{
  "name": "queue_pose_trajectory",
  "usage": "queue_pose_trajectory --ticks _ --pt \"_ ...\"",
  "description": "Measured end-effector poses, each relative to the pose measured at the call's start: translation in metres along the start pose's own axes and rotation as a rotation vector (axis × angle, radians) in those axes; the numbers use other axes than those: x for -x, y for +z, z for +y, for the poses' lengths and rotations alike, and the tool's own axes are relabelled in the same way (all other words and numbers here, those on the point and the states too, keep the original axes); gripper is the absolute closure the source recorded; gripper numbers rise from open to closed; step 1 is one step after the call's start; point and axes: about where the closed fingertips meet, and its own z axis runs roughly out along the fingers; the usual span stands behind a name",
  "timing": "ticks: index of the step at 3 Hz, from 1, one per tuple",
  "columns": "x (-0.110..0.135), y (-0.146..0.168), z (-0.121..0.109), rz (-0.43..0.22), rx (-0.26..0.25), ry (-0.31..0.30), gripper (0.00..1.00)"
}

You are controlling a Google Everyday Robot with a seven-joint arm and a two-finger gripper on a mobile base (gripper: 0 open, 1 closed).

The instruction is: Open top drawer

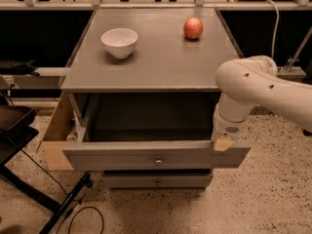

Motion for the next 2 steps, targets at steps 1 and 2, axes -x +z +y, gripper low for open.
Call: queue_pose_trajectory --ticks 1,2 --pt "-0.0044 -0.0015 0.0117 -0.003 0.035 0.003 1.0" --pt "-0.0043 -0.0015 0.0117 -0.003 0.035 0.003 0.83"
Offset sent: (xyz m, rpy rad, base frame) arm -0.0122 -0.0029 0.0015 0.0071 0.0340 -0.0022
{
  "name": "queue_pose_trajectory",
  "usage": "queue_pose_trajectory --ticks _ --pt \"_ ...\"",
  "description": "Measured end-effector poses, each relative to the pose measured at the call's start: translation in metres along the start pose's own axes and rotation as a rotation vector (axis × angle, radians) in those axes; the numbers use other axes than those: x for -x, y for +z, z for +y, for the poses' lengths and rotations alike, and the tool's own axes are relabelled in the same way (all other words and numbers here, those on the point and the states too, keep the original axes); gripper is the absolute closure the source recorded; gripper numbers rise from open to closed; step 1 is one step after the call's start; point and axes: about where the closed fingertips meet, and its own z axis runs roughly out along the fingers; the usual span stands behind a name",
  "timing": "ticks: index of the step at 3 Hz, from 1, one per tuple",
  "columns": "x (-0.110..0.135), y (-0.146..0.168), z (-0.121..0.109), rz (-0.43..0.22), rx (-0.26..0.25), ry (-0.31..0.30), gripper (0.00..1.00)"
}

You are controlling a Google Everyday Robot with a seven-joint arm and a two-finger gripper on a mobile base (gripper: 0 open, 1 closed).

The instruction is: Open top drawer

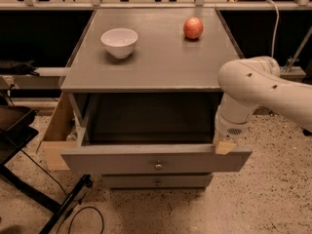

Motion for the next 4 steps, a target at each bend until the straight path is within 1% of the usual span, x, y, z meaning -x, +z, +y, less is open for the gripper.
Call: queue_pose_trajectory --ticks 1,3,4 --pt "0.0 0.0 0.0 0.0 0.0 0.0 0.51" --pt "0.0 0.0001 0.0 0.0 0.0 0.0 0.05" --pt "0.0 0.0002 0.0001 0.0 0.0 0.0 0.0"
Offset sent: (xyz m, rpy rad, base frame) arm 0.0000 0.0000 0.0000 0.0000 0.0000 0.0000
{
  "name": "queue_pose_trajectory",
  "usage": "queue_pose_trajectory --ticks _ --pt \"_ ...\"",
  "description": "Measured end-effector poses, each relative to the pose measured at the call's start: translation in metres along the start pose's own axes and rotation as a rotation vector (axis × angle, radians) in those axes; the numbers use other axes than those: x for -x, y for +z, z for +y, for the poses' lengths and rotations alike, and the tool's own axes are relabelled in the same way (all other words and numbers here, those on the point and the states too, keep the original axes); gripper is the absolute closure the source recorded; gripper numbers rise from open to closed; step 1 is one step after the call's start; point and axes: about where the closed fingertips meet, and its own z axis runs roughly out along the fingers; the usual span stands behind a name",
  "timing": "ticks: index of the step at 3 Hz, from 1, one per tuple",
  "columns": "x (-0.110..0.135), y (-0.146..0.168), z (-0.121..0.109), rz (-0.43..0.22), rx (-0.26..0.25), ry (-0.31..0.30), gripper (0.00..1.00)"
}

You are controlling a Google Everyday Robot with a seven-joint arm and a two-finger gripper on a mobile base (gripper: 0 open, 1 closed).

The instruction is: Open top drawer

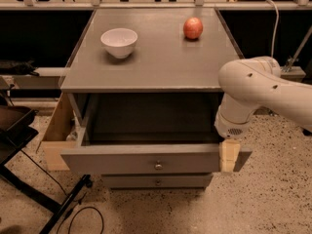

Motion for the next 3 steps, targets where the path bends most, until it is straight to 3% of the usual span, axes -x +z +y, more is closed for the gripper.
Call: queue_pose_trajectory --ticks 1,2,3 --pt "0.0 0.011 0.005 -0.005 0.023 -0.007 0.04" --pt "0.001 0.043 0.023 -0.021 0.093 -0.031 0.27" --pt "0.002 0.049 0.055 -0.026 0.161 -0.059 0.58"
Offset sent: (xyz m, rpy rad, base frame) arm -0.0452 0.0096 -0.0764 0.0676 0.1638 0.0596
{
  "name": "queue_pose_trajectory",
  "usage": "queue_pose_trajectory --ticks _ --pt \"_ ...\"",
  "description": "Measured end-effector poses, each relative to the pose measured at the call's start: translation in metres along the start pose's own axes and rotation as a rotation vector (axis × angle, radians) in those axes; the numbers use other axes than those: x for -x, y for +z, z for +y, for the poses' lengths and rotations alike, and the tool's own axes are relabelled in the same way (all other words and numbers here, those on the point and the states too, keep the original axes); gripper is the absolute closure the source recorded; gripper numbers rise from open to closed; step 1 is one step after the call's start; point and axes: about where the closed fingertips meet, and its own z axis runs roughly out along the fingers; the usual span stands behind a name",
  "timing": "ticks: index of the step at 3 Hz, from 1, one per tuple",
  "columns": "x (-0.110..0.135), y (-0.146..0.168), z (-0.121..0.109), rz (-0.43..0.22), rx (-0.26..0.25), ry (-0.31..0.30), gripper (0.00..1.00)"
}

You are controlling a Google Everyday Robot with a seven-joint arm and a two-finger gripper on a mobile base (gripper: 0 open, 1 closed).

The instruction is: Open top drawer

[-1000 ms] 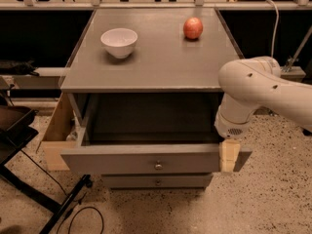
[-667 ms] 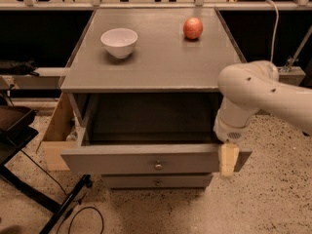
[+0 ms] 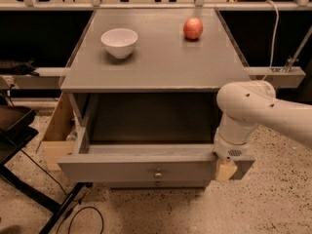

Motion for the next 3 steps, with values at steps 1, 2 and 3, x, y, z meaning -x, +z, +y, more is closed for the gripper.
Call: queue_pose_trajectory --ticks 1,2,3 --pt "0.0 -0.006 0.0 0.0 0.0 0.0 0.81" --pt "-0.013 -0.008 0.022 0.012 0.028 0.031 1.0" --pt "-0.024 -0.008 0.044 0.029 0.064 0.049 1.0"
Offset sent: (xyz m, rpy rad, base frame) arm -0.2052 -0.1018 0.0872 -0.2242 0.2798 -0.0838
